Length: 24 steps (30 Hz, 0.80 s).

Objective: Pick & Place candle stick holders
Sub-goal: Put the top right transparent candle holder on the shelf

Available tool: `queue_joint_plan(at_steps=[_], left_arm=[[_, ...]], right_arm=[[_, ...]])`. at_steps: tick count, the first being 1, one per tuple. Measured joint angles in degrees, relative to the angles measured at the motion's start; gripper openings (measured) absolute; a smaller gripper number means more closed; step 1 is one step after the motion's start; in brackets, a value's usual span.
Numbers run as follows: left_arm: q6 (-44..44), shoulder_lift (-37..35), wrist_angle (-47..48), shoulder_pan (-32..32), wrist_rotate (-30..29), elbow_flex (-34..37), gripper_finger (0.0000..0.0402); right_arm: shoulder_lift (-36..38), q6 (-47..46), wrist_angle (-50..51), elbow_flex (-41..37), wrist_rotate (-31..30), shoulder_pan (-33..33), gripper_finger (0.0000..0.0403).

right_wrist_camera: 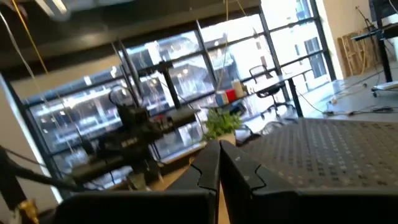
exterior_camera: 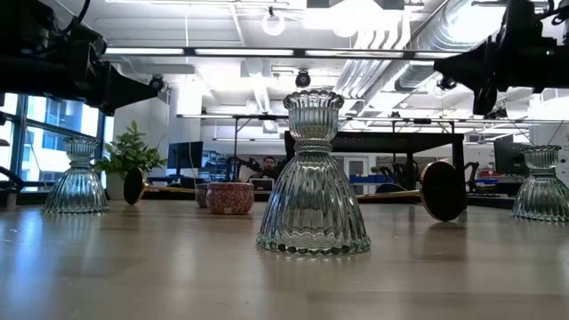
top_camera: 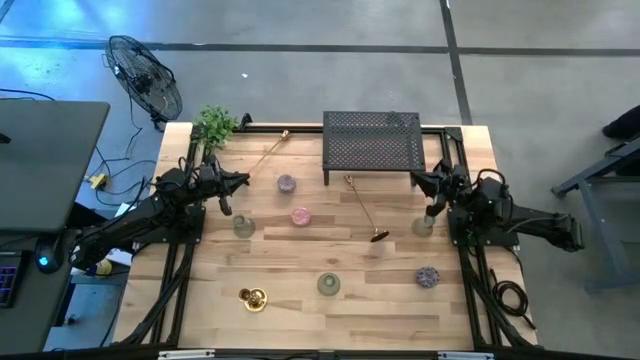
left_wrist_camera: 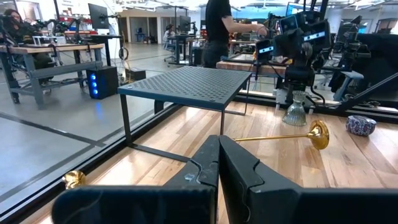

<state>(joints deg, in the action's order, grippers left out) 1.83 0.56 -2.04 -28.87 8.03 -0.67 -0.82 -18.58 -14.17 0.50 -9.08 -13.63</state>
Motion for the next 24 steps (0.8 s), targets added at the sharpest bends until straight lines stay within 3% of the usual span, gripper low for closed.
queue_joint_plan(at_steps=[8, 14, 24], left_arm=[[0.21, 0.01, -0.02, 0.00, 0.22, 0.00, 0.0001], [6.21, 0.04, 0.00, 0.00, 0.07, 0.00, 0.0001], [8.97, 0.06, 0.06, 0.00, -0.74, 0.00, 0.0001]], right_arm=[[-0.02, 0.02, -6.50, 0.03, -0.17, -0.02, 0.0000], [-1.58, -0.38, -3.28, 3.45, 1.63, 0.17, 0.0000], [-18.44, 0.90, 12.52, 17.81, -2.48, 0.17, 0.0000]])
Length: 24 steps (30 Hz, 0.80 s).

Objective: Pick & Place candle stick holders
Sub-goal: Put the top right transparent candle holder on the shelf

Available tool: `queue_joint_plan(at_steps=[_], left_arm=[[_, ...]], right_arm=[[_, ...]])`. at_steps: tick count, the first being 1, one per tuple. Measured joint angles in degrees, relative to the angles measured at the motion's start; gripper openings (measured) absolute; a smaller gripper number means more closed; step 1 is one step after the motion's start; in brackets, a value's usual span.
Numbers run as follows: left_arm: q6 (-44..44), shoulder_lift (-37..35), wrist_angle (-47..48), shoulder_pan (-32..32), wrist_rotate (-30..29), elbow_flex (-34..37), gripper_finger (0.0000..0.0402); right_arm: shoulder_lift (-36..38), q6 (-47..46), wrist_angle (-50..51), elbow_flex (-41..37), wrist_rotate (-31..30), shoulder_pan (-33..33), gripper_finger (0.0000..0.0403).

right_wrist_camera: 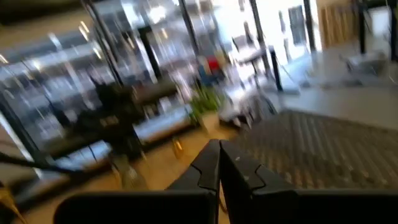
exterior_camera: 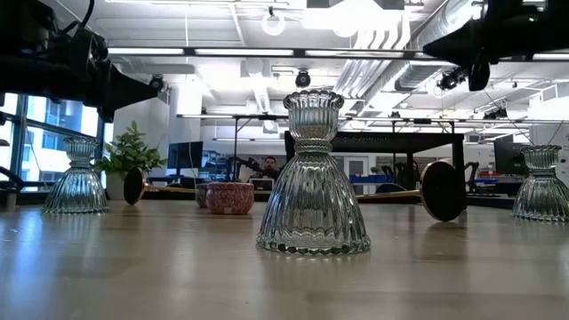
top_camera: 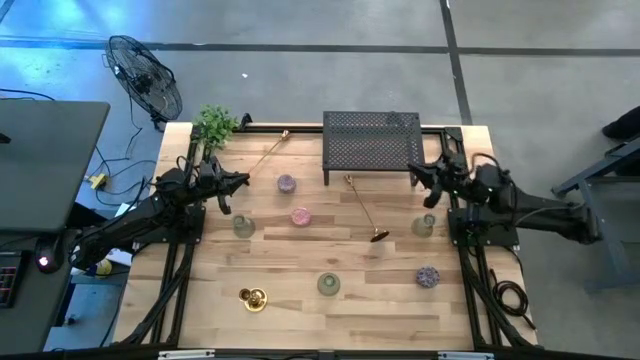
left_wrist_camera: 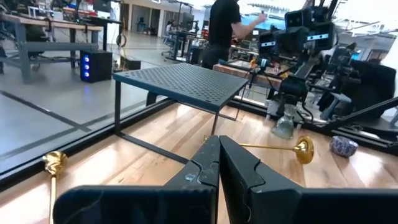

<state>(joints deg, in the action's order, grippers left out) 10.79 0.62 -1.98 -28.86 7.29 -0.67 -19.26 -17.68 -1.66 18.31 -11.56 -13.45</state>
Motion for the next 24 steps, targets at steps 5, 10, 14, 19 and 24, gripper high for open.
queue_joint_plan(at_steps=[5, 10, 14, 19, 24], left_arm=[[-0.29, 0.00, 0.28, 0.00, -1.79, 0.00, 0.0001], [-0.44, 0.00, 0.46, 0.00, -2.32, 0.00, 0.0001], [-0.44, 0.00, 0.46, 0.00, -2.34, 0.00, 0.0001], [-0.44, 0.00, 0.47, 0.00, -2.50, 0.00, 0.0001], [-0.44, 0.00, 0.48, 0.00, -2.47, 0.00, 0.0001]], right_arm=[[-10.84, -0.25, 14.11, 10.52, -0.82, 0.00, 0.0000], [-19.56, -0.32, 25.93, 19.65, -5.50, 2.65, 0.0000], [-24.10, -2.92, 31.08, 23.86, -7.23, 6.84, 0.0000], [-25.82, -8.11, 35.92, 24.92, -7.33, 12.38, 0.0000], [-25.02, -14.61, 44.67, 24.94, -5.61, 15.75, 0.0000]])
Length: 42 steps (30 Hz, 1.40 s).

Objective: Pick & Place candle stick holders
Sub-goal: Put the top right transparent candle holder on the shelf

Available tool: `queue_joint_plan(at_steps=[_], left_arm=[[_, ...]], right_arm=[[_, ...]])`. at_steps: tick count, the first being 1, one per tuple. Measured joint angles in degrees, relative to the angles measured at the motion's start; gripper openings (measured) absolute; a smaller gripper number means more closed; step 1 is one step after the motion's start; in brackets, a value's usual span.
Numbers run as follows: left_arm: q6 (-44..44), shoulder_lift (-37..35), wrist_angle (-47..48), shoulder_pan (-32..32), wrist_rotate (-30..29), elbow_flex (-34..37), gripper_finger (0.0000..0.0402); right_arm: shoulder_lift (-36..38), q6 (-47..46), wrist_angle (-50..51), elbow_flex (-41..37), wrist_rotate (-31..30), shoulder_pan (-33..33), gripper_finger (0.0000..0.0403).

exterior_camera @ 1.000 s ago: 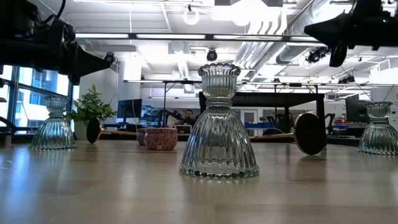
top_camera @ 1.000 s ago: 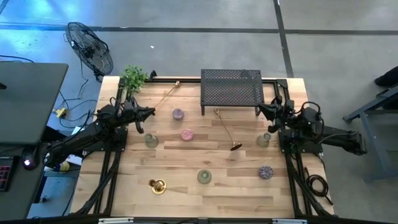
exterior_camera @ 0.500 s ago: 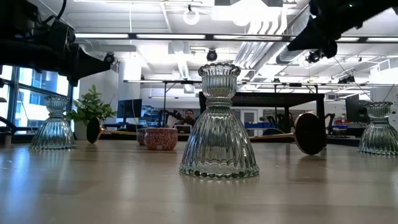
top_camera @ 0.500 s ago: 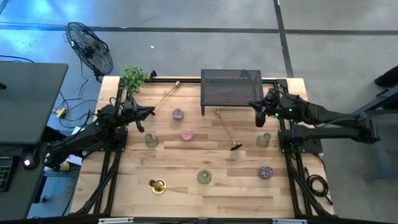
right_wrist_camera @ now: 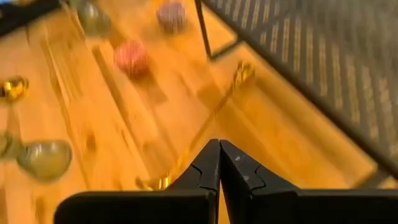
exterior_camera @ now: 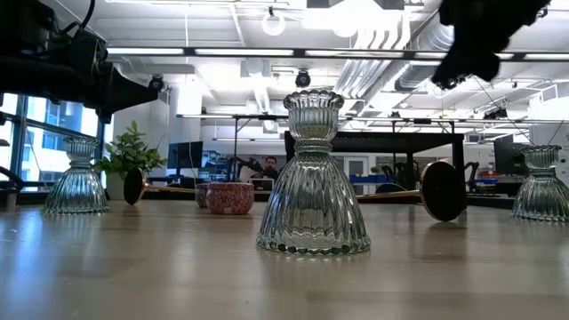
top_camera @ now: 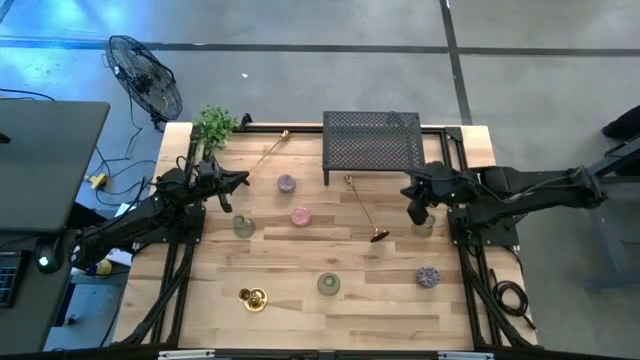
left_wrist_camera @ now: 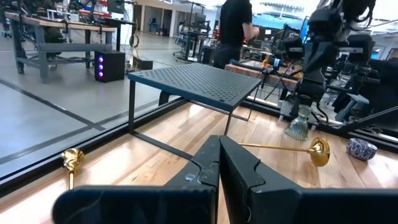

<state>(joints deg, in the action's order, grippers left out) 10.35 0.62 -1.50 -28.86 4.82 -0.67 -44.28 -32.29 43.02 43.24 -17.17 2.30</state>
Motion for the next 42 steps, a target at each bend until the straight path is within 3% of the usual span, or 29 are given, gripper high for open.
queue_joint_plan(at_steps=[9, 15, 22, 32, 36, 42], left_arm=[[0.00, 0.00, 0.00, 0.00, 0.02, 0.00, 0.0001], [-1.24, 0.00, 0.00, 0.00, 0.04, 0.00, 0.0001], [-6.73, 0.00, -0.02, 0.00, -1.47, 0.00, 0.0001], [-7.56, 0.00, -0.02, 0.00, -4.96, 0.00, 0.0001], [-8.59, 0.00, -0.04, 0.00, -5.23, 0.00, 0.0001], [-9.28, 0.00, -0.10, 0.00, -5.55, 0.00, 0.0001]], right_arm=[[-1.14, -9.20, 15.84, 5.58, 1.61, 0.16, 0.0000], [-2.65, -19.55, 23.17, 5.62, 6.52, 0.78, 0.0010], [-7.66, -29.94, 28.03, 5.62, 8.64, 5.03, 0.0109], [-17.19, -33.09, 33.08, 5.62, 6.16, 10.89, 0.0285], [-17.94, -33.09, 35.60, 5.62, 4.94, 11.77, 0.0313], [-17.82, -31.87, 32.68, 3.13, 4.08, 11.30, 0.0312]])
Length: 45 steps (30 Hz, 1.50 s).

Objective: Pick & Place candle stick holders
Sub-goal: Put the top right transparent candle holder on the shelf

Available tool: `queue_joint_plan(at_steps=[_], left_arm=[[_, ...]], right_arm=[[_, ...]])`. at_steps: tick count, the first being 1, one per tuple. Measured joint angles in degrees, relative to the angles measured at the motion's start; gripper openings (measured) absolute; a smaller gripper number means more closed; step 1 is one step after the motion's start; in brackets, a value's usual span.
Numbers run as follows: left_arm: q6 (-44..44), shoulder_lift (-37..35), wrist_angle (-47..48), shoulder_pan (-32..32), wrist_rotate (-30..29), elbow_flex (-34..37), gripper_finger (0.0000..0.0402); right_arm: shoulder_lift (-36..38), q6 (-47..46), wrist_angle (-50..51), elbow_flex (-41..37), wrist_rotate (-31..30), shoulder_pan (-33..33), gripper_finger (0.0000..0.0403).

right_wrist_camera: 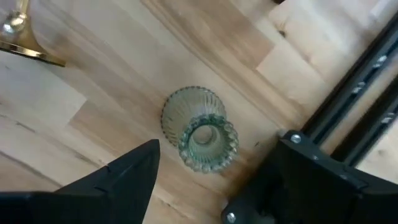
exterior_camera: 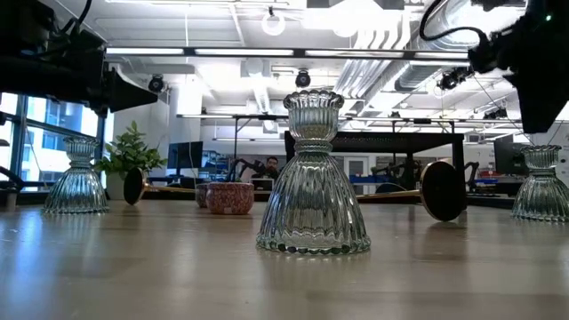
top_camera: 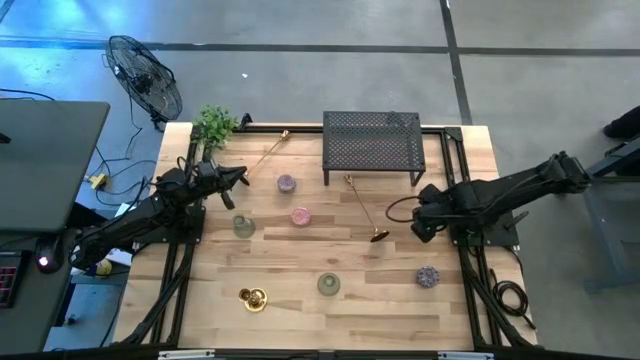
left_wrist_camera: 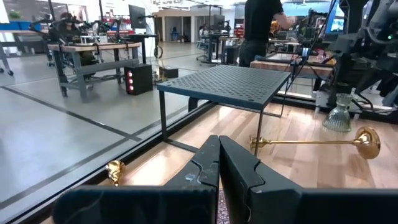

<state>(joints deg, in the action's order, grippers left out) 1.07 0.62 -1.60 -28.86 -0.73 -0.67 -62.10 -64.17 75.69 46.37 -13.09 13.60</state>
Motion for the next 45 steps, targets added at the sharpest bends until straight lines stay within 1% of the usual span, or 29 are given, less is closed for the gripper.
queue_joint_plan(at_steps=[2, 5, 8, 11, 15, 18, 25, 27, 32, 37, 41, 45], left_arm=[[-0.85, 0.00, -0.03, 0.00, -0.22, 0.00, 0.0001], [-0.97, 0.00, -0.34, -0.02, -0.38, 0.00, 0.0001], [-1.03, 0.00, -0.82, -0.02, -0.40, 0.00, 0.0001], [-1.05, 0.00, -1.55, -0.02, -0.40, 0.00, 0.0001], [-2.87, -0.02, -1.65, -0.02, -0.47, -0.46, 0.0001], [-3.00, 0.00, -1.56, -0.02, -0.49, -1.03, 0.0001], [-3.88, 0.00, -1.69, -0.02, -0.46, -1.57, 0.0001], [-4.04, -0.01, -1.68, -0.02, -0.46, -1.60, 0.0001], [-4.33, -0.02, -1.70, -0.02, -0.60, -1.70, 0.0001], [-4.35, -0.02, -1.69, 0.00, -2.89, -1.78, 0.0001], [-4.67, -0.02, -1.80, -0.02, -2.90, -1.81, 0.0001], [-6.88, -0.02, -2.14, -0.01, -2.93, -1.90, 0.0001]], right_arm=[[-0.55, 1.23, -1.39, -1.58, 1.94, -0.18, 0.0309], [-0.79, 2.56, -4.57, -1.32, 1.84, -0.11, 0.0302], [-0.84, 2.65, -4.84, -2.93, 2.52, -0.99, 0.0293], [-0.83, 2.57, -6.17, -5.89, 5.53, -1.81, 0.0280], [-0.84, 2.94, -11.29, -8.90, 6.50, -2.08, 0.0257], [-0.84, 3.09, -12.67, -9.89, 6.82, -2.08, 0.0235], [-0.84, 2.89, -13.52, -9.93, 7.11, -2.08, 0.0161], [-0.84, 2.90, -14.01, -9.91, 7.11, -2.08, 0.0146], [-0.84, 4.04, -13.97, -8.21, 7.09, -2.08, 0.0146], [-0.84, 4.18, -13.99, -6.78, 6.82, -2.08, 0.0168], [-0.84, 3.72, -13.92, -6.78, 5.25, -2.08, 0.0161], [-0.84, 3.77, -13.96, -6.78, 4.05, -2.10, 0.0154]])
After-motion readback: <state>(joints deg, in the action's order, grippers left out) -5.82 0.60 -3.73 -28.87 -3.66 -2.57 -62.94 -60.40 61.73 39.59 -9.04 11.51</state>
